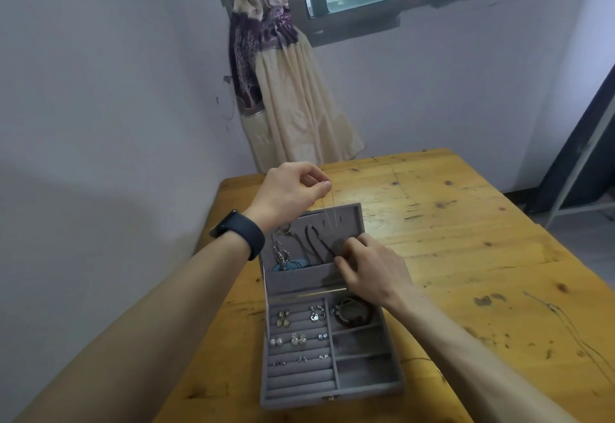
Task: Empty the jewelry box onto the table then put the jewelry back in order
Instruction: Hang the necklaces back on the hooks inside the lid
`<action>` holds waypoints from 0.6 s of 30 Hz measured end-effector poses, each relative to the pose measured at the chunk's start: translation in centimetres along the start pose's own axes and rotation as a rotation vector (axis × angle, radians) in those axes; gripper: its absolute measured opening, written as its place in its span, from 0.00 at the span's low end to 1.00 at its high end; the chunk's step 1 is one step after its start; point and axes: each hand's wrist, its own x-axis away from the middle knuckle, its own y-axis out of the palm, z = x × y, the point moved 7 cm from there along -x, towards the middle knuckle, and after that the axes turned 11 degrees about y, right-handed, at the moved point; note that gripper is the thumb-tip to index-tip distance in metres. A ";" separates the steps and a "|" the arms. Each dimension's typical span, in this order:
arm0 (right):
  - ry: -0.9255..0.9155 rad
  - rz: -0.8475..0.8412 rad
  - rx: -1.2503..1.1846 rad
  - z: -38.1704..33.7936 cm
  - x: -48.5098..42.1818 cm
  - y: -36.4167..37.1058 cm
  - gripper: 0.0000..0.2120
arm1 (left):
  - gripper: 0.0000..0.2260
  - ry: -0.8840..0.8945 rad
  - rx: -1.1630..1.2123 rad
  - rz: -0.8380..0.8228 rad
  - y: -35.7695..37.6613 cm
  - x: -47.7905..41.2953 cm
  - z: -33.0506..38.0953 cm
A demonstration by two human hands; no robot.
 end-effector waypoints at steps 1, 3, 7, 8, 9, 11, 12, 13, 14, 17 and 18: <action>0.009 0.000 -0.019 0.0 0.0 -0.2 0.13 | 0.04 -0.002 -0.016 -0.010 0.3 0.1 -0.2; 0.029 0.008 -0.077 0.0 -0.2 -0.5 0.13 | 0.05 -0.002 -0.053 -0.031 0.8 0.2 -0.5; 0.100 0.114 -0.364 0.4 -0.7 -2.2 0.14 | 0.06 0.014 -0.125 -0.084 1.7 0.5 -1.0; 0.109 0.144 -0.438 0.3 -0.8 -2.8 0.14 | 0.06 0.015 -0.129 -0.102 1.9 0.5 -1.1; 0.114 0.161 -0.511 0.2 -1.0 -3.3 0.13 | 0.06 0.016 -0.135 -0.118 2.2 0.6 -1.2; 0.118 0.150 -0.622 -0.4 -1.4 -4.0 0.10 | 0.05 0.012 -0.136 -0.140 2.6 0.7 -1.6; 0.119 0.127 -0.648 -0.7 -1.7 -4.0 0.08 | 0.05 0.009 -0.131 -0.147 2.8 0.7 -1.8; 0.121 0.101 -0.658 -0.9 -2.1 -4.0 0.07 | 0.05 0.003 -0.131 -0.152 3.0 0.7 -1.9; 0.128 0.079 -0.654 -1.0 -2.3 -3.8 0.07 | 0.04 -0.004 -0.139 -0.151 3.1 0.8 -2.1; 0.155 0.061 -0.584 -1.0 -2.8 -3.3 0.09 | 0.03 0.003 -0.264 -0.145 3.3 0.9 -2.6; 0.152 0.079 -0.537 -0.9 -2.9 -3.2 0.09 | 0.03 0.017 -0.338 -0.140 3.3 1.0 -2.6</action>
